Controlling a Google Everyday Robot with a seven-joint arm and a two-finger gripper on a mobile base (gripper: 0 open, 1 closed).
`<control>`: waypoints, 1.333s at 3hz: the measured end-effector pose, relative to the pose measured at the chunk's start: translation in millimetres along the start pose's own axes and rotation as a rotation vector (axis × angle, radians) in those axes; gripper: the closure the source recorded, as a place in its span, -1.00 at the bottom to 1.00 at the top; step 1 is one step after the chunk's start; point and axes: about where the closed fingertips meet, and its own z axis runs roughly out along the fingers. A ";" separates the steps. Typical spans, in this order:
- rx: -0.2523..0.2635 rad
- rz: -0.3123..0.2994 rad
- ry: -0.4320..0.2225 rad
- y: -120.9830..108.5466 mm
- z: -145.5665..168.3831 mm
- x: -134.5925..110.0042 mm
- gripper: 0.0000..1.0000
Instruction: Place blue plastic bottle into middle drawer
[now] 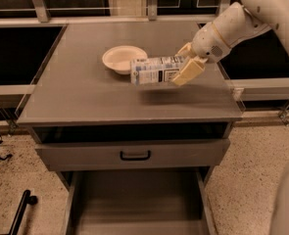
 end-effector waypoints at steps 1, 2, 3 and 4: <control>0.122 0.006 -0.027 27.0 -24.5 -23.2 1.00; 0.140 0.028 -0.026 37.6 -6.9 -16.9 1.00; 0.139 0.029 -0.025 37.9 -6.1 -16.7 1.00; 0.155 0.047 -0.038 51.1 -11.0 -17.6 1.00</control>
Offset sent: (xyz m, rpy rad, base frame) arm -0.0317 0.0033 0.0315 0.0321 -0.0933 -0.0873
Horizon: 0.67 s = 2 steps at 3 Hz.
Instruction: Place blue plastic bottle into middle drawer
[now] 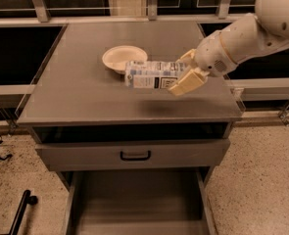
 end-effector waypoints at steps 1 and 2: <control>0.025 0.027 -0.026 24.0 -11.7 -1.4 1.00; 0.052 0.064 -0.055 55.2 -27.9 0.3 1.00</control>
Offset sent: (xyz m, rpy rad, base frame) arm -0.1091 -0.0274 0.0100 0.1181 0.0067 -0.1414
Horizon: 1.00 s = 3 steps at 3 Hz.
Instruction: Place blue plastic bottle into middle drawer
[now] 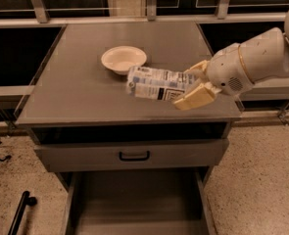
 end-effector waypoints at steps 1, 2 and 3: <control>0.014 0.044 -0.026 33.7 -13.3 9.3 1.00; 0.014 0.071 -0.077 64.0 -11.5 19.7 1.00; -0.015 0.078 -0.130 101.8 12.5 37.6 1.00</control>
Offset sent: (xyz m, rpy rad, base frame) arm -0.1044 -0.0011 -0.0423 0.1835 0.0210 -0.0486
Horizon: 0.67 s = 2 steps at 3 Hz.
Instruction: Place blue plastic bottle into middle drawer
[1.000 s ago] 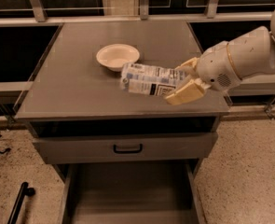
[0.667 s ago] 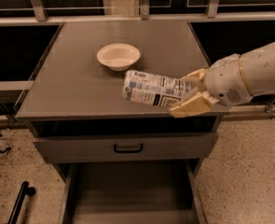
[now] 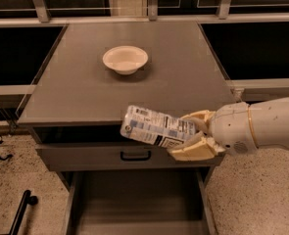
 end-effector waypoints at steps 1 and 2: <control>0.000 0.000 0.000 0.0 0.0 -0.1 1.00; -0.030 0.006 0.004 4.4 9.0 18.4 1.00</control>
Offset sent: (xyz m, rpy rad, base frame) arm -0.0072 -0.0092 -0.0604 0.0098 0.0674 0.0525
